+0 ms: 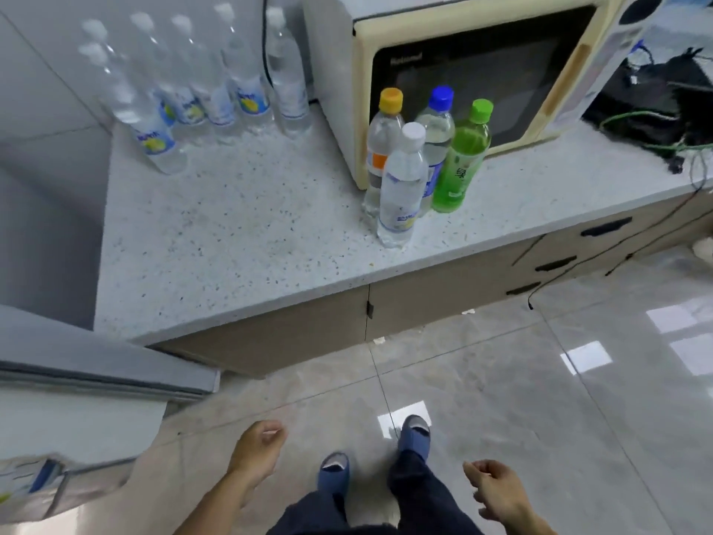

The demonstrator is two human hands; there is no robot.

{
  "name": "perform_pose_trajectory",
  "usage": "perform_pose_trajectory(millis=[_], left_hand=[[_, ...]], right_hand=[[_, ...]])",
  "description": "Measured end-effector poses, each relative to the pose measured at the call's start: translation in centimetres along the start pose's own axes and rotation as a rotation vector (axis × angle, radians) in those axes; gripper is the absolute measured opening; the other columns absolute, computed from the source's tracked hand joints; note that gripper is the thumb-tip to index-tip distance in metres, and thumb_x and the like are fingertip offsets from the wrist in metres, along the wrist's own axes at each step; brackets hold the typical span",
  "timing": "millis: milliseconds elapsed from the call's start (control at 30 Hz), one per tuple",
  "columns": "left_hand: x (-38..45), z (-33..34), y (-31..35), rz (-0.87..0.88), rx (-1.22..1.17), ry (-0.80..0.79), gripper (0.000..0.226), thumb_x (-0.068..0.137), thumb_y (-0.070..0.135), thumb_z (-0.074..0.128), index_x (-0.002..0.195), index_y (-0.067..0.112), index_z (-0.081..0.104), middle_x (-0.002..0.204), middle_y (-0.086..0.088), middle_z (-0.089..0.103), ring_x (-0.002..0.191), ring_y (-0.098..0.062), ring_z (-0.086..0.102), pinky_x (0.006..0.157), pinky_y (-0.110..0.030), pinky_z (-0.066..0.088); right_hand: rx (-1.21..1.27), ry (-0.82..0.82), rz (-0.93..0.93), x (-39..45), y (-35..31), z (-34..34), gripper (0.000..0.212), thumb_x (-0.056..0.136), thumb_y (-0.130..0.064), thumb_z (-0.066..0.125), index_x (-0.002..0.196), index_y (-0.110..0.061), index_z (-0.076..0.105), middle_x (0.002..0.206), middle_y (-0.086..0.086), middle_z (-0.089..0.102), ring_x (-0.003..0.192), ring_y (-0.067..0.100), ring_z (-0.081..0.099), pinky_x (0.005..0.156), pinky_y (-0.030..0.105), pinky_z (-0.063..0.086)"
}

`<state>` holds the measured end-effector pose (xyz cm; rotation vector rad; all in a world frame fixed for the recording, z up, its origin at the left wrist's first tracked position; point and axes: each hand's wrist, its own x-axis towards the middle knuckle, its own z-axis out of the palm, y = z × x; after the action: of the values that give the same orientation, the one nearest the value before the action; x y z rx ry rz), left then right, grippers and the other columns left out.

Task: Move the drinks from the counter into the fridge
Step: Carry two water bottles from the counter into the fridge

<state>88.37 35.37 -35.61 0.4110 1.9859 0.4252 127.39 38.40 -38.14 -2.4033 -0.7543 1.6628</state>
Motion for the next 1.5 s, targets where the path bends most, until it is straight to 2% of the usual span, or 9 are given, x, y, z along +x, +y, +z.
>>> perform_pose_trajectory(millis=[133, 400, 567, 833, 967, 1067, 1167, 1267, 1500], left_hand=[[-1.6, 2.0, 1.2, -0.008, -0.167, 0.174, 0.013, 0.090, 0.016, 0.066, 0.101, 0.009, 0.066, 0.077, -0.009, 0.069, 0.063, -0.025, 0.062, 0.062, -0.032, 0.050], [-3.9, 3.5, 9.6, 0.128, -0.428, 0.293, 0.006, 0.094, 0.028, 0.063, 0.098, 0.030, 0.065, 0.100, -0.001, 0.068, 0.089, -0.016, 0.067, 0.061, -0.023, 0.056], [-4.1, -0.8, 16.8, 0.337, -0.520, 0.388, 0.012, 0.094, 0.032, 0.063, 0.105, 0.035, 0.066, 0.101, 0.007, 0.069, 0.091, -0.012, 0.068, 0.068, -0.024, 0.058], [-0.4, -10.6, 29.7, 0.497, -0.651, 0.716, 0.017, 0.093, 0.032, 0.058, 0.109, 0.037, 0.060, 0.105, 0.010, 0.062, 0.086, -0.007, 0.065, 0.057, -0.014, 0.053], [2.7, -15.5, 36.7, 0.439, -0.766, 0.858, 0.022, 0.092, 0.030, 0.058, 0.111, 0.041, 0.053, 0.112, 0.014, 0.057, 0.086, 0.001, 0.056, 0.073, -0.026, 0.056], [5.2, -19.2, 40.5, 0.462, -0.662, 0.900, 0.036, 0.090, 0.032, 0.063, 0.123, 0.033, 0.049, 0.123, 0.009, 0.055, 0.084, -0.002, 0.056, 0.077, -0.030, 0.052], [7.2, -22.9, 43.6, 0.458, -0.485, 0.969, 0.051, 0.088, 0.031, 0.064, 0.135, 0.027, 0.044, 0.133, -0.001, 0.046, 0.100, -0.018, 0.054, 0.077, -0.030, 0.040], [8.8, -25.8, 45.5, 0.436, -0.306, 1.019, 0.058, 0.086, 0.028, 0.067, 0.138, 0.024, 0.041, 0.136, -0.008, 0.042, 0.119, -0.031, 0.050, 0.084, -0.036, 0.041], [11.6, -31.0, 47.2, 0.498, 0.167, 1.042, 0.058, 0.092, 0.026, 0.064, 0.144, 0.022, 0.040, 0.144, -0.005, 0.036, 0.123, -0.032, 0.041, 0.084, -0.035, 0.039]], right_hand=[[-0.076, -0.112, -0.164, 2.0, -8.0, -0.6, 0.020, 0.086, -0.022, 0.074, 0.089, -0.004, 0.066, 0.065, 0.006, 0.061, 0.056, 0.023, 0.049, 0.049, 0.025, 0.039], [-0.191, -0.376, -0.605, -1.0, -23.2, 3.7, 0.008, 0.091, -0.016, 0.067, 0.100, -0.016, 0.068, 0.091, 0.003, 0.068, 0.086, 0.019, 0.065, 0.083, 0.035, 0.054], [-0.200, -0.535, -0.844, -5.2, -31.9, 9.1, 0.009, 0.091, -0.026, 0.069, 0.100, -0.023, 0.067, 0.084, -0.003, 0.066, 0.077, 0.009, 0.062, 0.069, 0.023, 0.053], [-0.074, -0.537, -1.065, -11.4, -46.9, 17.9, 0.016, 0.090, -0.034, 0.066, 0.105, -0.029, 0.064, 0.092, -0.005, 0.065, 0.082, 0.014, 0.065, 0.075, 0.034, 0.057], [-0.021, -0.420, -1.131, -14.0, -55.4, 21.6, 0.023, 0.090, -0.034, 0.065, 0.112, -0.032, 0.058, 0.106, -0.010, 0.062, 0.096, 0.012, 0.064, 0.088, 0.034, 0.055], [-0.078, -0.327, -1.238, -15.7, -61.4, 23.7, 0.042, 0.091, -0.029, 0.065, 0.131, -0.024, 0.053, 0.123, -0.007, 0.056, 0.116, 0.015, 0.057, 0.096, 0.029, 0.046], [-0.221, -0.204, -1.354, -17.0, -67.0, 25.0, 0.053, 0.092, -0.027, 0.062, 0.142, -0.021, 0.045, 0.144, 0.001, 0.045, 0.124, 0.020, 0.053, 0.092, 0.025, 0.037], [-0.382, -0.145, -1.448, -17.9, -71.5, 25.9, 0.056, 0.093, -0.024, 0.061, 0.145, -0.019, 0.042, 0.150, 0.004, 0.037, 0.123, 0.025, 0.054, 0.093, 0.030, 0.040], [-0.859, -0.043, -1.497, -16.3, -77.1, 27.6, 0.063, 0.099, -0.024, 0.055, 0.154, -0.019, 0.025, 0.164, 0.007, 0.009, 0.129, 0.031, 0.052, 0.097, 0.037, 0.045]])
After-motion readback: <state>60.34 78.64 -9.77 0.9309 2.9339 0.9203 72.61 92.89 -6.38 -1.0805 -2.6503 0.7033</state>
